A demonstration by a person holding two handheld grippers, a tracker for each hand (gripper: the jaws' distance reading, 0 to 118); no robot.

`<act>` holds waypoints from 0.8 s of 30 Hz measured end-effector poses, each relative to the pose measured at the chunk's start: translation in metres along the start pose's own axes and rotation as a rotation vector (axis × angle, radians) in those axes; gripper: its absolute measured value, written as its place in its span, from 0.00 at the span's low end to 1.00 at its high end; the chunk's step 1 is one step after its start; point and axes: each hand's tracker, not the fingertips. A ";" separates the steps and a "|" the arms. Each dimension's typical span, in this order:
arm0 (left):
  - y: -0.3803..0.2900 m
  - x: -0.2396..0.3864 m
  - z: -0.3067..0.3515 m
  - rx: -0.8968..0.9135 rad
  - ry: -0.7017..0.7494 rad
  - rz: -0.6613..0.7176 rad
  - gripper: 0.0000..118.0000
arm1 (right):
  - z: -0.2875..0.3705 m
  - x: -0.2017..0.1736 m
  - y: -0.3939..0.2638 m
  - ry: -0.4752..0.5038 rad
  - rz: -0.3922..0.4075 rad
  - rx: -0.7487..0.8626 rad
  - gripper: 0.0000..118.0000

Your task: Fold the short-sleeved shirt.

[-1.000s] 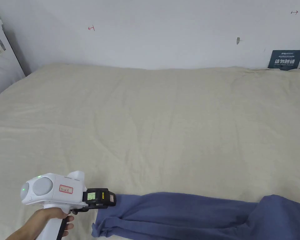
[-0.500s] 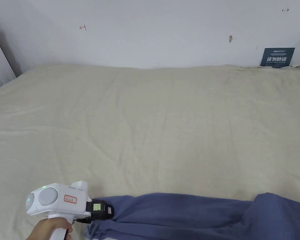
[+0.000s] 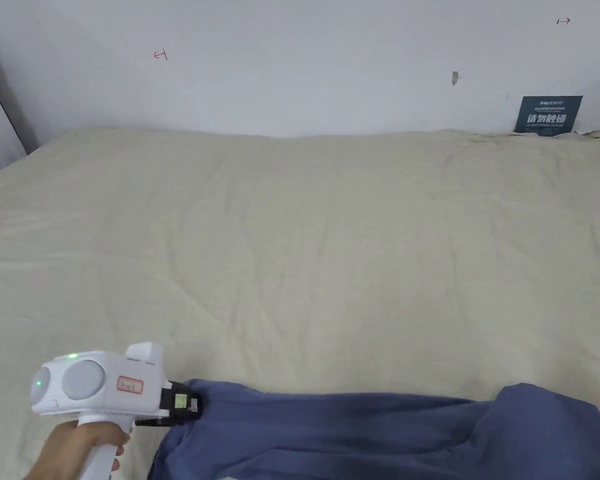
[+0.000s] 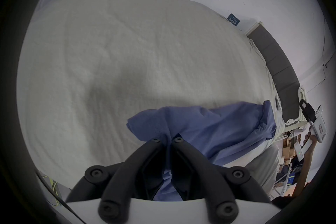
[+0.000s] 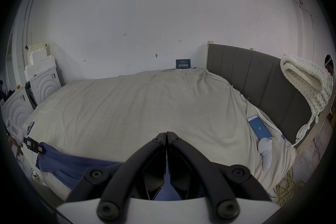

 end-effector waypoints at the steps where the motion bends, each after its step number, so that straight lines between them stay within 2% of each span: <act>1: 0.004 -0.002 0.007 0.005 0.010 0.001 0.02 | -0.001 0.000 0.001 0.002 0.001 0.001 0.01; 5: 0.017 -0.007 0.044 0.012 0.024 0.001 0.02 | -0.003 -0.002 0.002 0.014 -0.001 0.007 0.00; 7: 0.019 -0.014 0.054 0.014 0.077 0.007 0.02 | -0.003 -0.003 0.002 0.020 -0.003 0.009 0.01; 14: 0.016 -0.051 0.061 0.005 0.162 0.096 0.02 | -0.005 -0.007 0.001 0.044 0.007 0.007 0.00; 18: 0.014 -0.023 0.048 0.011 0.158 0.072 0.02 | -0.003 -0.007 -0.002 0.051 0.007 0.004 0.00; 24: 0.025 0.044 0.018 -0.044 0.073 0.014 0.02 | 0.003 -0.003 -0.004 0.056 0.004 0.006 0.00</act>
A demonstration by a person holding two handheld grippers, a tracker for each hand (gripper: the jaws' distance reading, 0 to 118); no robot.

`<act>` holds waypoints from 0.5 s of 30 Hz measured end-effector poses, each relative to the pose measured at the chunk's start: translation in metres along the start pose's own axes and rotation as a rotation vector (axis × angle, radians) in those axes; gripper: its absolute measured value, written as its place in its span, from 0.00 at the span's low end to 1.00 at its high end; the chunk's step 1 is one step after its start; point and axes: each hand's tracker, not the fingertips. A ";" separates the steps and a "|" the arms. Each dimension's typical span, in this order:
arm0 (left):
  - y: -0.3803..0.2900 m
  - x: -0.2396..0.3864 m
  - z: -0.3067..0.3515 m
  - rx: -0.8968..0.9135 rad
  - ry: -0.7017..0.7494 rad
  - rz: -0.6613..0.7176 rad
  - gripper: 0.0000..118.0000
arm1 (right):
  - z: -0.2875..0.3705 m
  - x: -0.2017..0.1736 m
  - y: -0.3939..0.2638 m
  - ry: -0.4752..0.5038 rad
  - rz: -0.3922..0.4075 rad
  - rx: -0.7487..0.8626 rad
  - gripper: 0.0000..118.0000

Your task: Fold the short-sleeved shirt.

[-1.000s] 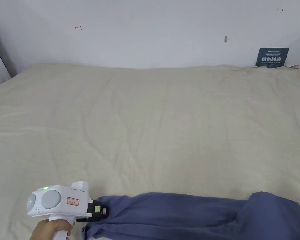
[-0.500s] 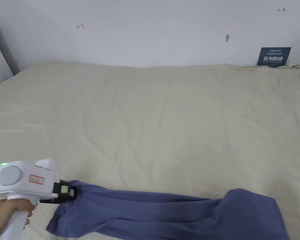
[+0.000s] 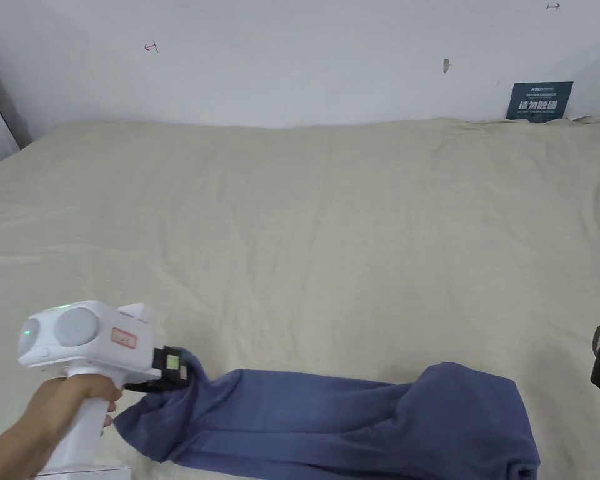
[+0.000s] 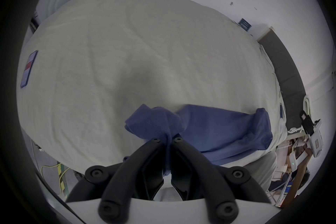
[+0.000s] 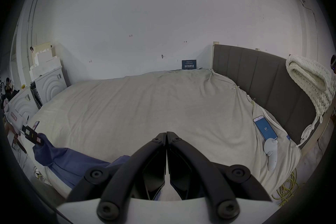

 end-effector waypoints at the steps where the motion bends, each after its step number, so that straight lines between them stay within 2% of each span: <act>1: 0.002 0.013 -0.006 -0.009 -0.024 -0.024 0.02 | 0.001 0.002 0.000 -0.001 0.000 0.000 0.00; 4: 0.004 0.048 -0.026 -0.025 -0.099 -0.066 0.02 | 0.004 0.006 -0.001 -0.006 0.000 0.001 0.01; 15: -0.012 0.137 -0.100 -0.135 -0.134 -0.105 0.02 | 0.015 0.020 -0.001 -0.031 0.006 0.000 0.00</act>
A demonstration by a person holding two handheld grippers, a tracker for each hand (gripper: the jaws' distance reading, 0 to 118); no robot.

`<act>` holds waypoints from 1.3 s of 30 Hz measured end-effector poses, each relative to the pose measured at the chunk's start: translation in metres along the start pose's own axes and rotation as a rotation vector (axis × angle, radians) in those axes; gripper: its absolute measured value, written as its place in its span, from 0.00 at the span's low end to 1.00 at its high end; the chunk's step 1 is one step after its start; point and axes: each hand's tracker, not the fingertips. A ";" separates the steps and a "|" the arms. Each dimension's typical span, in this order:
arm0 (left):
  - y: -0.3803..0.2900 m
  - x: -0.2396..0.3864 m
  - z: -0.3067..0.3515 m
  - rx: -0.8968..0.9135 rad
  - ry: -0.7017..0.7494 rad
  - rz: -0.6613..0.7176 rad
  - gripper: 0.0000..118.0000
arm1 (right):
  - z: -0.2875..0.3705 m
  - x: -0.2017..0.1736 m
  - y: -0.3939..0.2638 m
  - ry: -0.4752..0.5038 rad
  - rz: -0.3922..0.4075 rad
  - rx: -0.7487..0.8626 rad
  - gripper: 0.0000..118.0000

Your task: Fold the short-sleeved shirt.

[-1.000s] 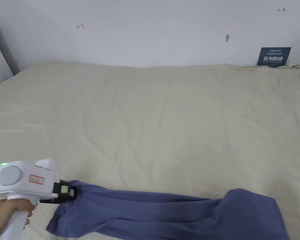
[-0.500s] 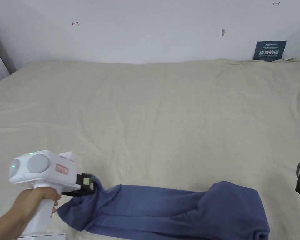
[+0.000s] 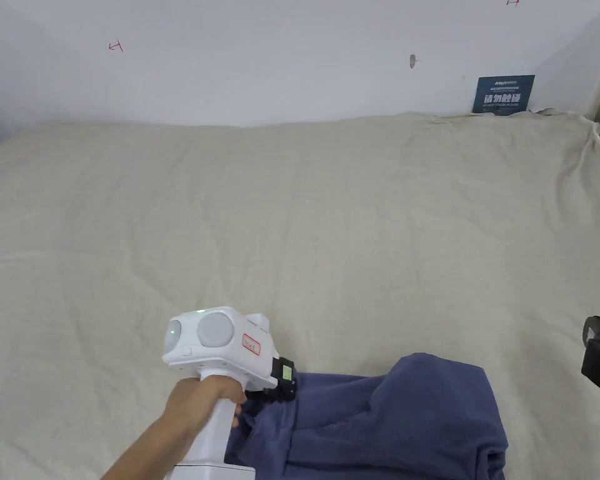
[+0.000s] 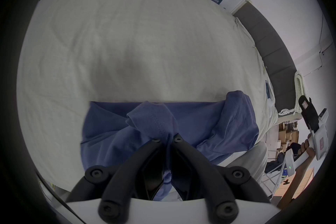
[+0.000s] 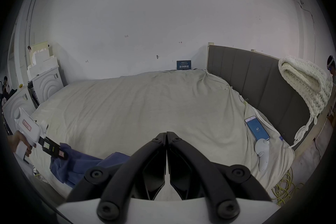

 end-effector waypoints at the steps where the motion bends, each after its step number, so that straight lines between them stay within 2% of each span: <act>1: -0.002 0.000 -0.009 -0.003 0.004 0.006 0.02 | 0.001 0.001 0.000 -0.002 0.002 -0.002 0.01; 3: -0.004 0.004 -0.017 -0.010 0.017 -0.005 0.04 | 0.000 0.003 -0.002 -0.005 0.006 -0.005 0.00; 4: -0.005 0.006 -0.018 -0.003 0.026 -0.010 0.09 | -0.001 0.006 -0.003 -0.006 0.007 -0.008 0.00; 5: -0.012 0.015 -0.011 0.003 0.025 -0.010 0.21 | -0.002 0.008 -0.004 -0.007 0.009 -0.011 0.00; 6: -0.013 0.017 -0.010 0.008 0.018 -0.004 0.37 | -0.002 0.009 -0.004 -0.009 0.008 -0.012 0.00; 8: -0.013 0.019 -0.004 0.005 -0.030 -0.009 0.80 | -0.001 0.007 -0.005 -0.009 0.005 -0.016 0.01; 9: -0.014 0.022 -0.001 0.009 -0.037 -0.014 0.93 | -0.001 0.007 -0.005 -0.008 0.003 -0.016 0.01; 10: -0.012 0.029 0.011 0.019 -0.037 -0.024 1.00 | -0.001 0.007 -0.005 -0.007 0.001 -0.016 0.00; 13: -0.016 0.028 0.025 0.093 -0.038 -0.100 1.00 | -0.001 0.003 -0.004 -0.004 -0.001 -0.017 0.00; 16: -0.019 0.020 0.042 0.160 -0.015 -0.107 1.00 | -0.004 0.004 -0.005 0.000 -0.007 -0.016 0.00; 21: -0.027 0.002 0.074 0.320 0.128 -0.174 1.00 | -0.002 -0.001 0.000 0.008 -0.001 -0.006 0.01; 23: -0.034 -0.008 0.082 0.389 0.192 -0.191 0.94 | 0.000 -0.003 0.001 0.012 0.001 -0.002 0.01; 25: -0.042 -0.014 0.086 0.424 0.209 -0.188 0.80 | 0.000 -0.005 0.002 0.012 0.003 0.002 0.01; 29: -0.051 -0.034 0.069 0.386 0.214 -0.162 0.25 | 0.002 -0.006 0.003 0.014 0.000 0.006 0.01; 31: -0.060 -0.037 0.056 0.378 0.224 -0.168 0.06 | 0.002 -0.007 0.003 0.014 -0.001 0.006 0.01; 32: -0.064 -0.037 0.050 0.368 0.222 -0.170 0.01 | 0.002 -0.007 0.003 0.013 -0.001 0.005 0.01; 39: -0.082 -0.017 0.002 0.278 0.184 -0.179 0.00 | 0.006 -0.002 0.002 0.002 -0.005 0.000 0.01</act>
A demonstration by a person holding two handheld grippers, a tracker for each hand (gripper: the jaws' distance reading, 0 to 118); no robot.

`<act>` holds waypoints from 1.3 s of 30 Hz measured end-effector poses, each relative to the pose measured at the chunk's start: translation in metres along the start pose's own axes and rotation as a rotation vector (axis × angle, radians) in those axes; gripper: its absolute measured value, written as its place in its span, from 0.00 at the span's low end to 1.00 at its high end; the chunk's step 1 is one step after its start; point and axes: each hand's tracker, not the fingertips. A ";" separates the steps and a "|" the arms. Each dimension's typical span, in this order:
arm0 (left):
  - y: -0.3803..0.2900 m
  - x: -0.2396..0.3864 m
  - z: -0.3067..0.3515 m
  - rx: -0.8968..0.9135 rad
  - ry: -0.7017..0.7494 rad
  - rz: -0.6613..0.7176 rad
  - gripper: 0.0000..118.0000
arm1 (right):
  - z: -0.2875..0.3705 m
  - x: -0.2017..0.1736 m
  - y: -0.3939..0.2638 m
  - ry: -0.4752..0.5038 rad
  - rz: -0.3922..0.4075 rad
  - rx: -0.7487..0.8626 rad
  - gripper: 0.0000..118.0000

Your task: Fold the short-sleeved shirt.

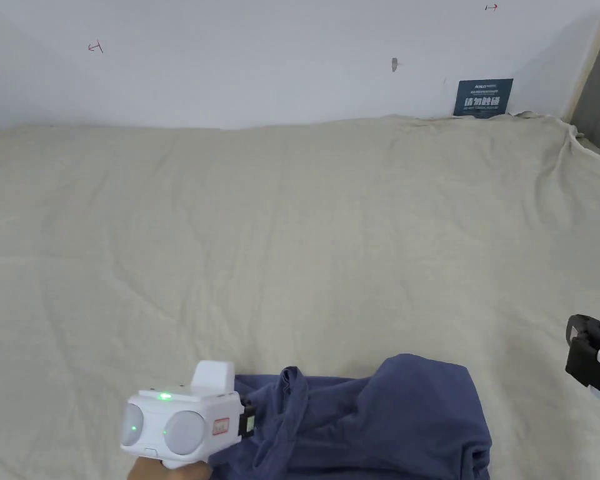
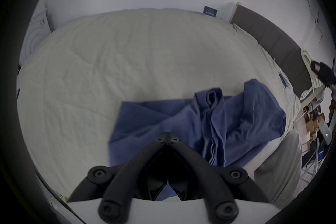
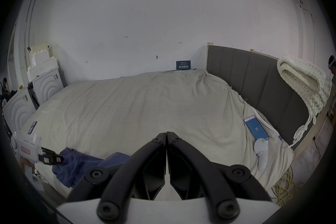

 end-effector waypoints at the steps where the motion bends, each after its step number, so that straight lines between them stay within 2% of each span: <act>1: -0.003 0.007 -0.007 -0.015 0.005 -0.010 0.00 | 0.000 0.002 0.000 -0.003 -0.001 -0.001 0.01; 10: -0.015 0.061 -0.024 -0.034 -0.025 -0.091 0.00 | 0.006 0.013 0.000 -0.026 -0.008 0.000 0.01; 14: -0.017 0.077 -0.027 -0.033 -0.044 -0.085 0.00 | 0.007 0.015 -0.001 -0.032 -0.012 0.000 0.01; 19: -0.014 0.078 -0.022 -0.021 -0.062 -0.088 0.00 | 0.007 0.015 -0.001 -0.032 -0.015 0.000 0.01; 22: -0.006 0.072 -0.001 0.016 -0.142 -0.068 0.00 | 0.007 0.013 -0.001 -0.029 -0.012 -0.001 0.01; 27: 0.018 0.041 0.034 0.056 -0.212 -0.036 0.00 | 0.006 0.011 0.003 -0.025 -0.010 0.006 0.01; 31: 0.038 -0.007 0.046 0.047 -0.289 0.074 0.00 | 0.005 0.009 0.006 -0.020 -0.004 0.010 0.01; 39: 0.044 -0.080 0.032 -0.032 -0.256 0.145 0.00 | 0.001 0.005 0.005 -0.013 -0.002 0.003 0.01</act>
